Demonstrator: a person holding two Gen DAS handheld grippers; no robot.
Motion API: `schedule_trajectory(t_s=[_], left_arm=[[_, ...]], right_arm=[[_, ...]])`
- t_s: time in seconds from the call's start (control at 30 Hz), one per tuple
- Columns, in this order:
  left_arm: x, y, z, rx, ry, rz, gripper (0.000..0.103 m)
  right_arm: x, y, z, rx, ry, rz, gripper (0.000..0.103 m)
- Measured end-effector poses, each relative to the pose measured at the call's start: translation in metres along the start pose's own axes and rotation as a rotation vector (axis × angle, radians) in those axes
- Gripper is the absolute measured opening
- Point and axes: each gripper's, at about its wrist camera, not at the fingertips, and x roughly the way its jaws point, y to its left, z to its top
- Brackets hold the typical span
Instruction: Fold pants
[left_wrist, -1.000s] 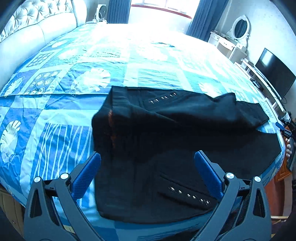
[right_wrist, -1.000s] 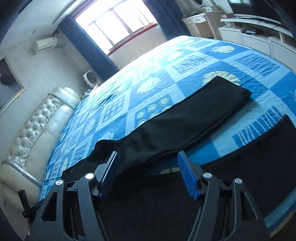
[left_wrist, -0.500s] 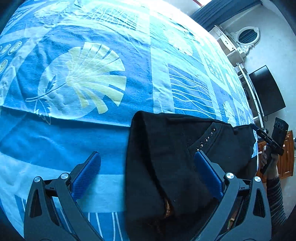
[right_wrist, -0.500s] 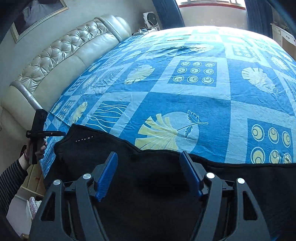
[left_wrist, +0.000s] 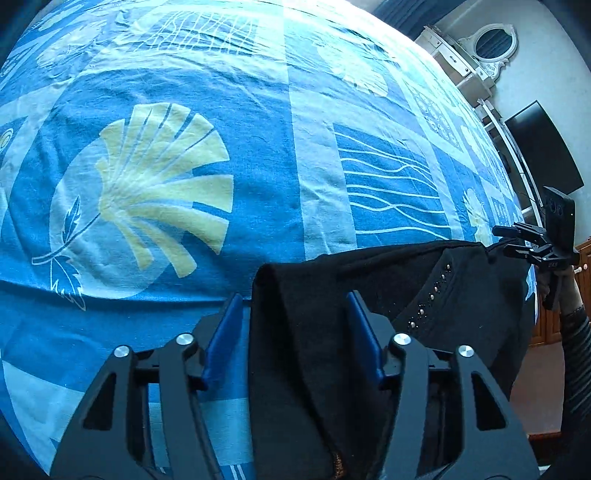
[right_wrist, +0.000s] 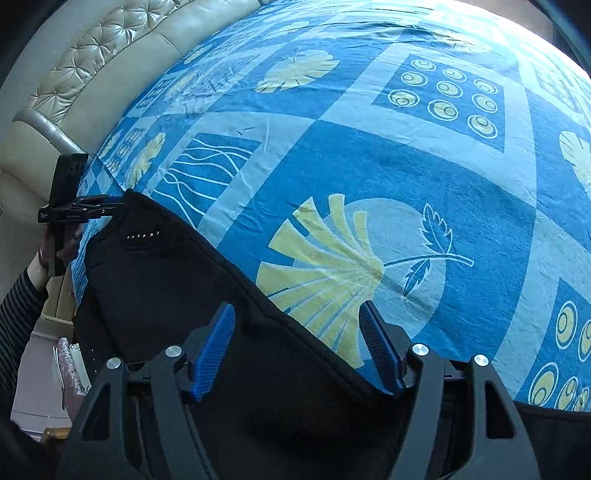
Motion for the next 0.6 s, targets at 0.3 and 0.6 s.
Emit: schedule_trajectory(t_s=[0.3,0.6], left_arm=[[-0.012,0.001,0.003,-0.037,-0.024,-0.081,0.005],[-0.074,-0.01,-0.013,-0.053,-0.16,-0.203,0.005]], right_arm=[[-0.001,0.017,-0.008,-0.053,0.024,-0.073,0.012],[-0.076,0.075,-0.046,-0.152,-0.214,-0.195,0.008]])
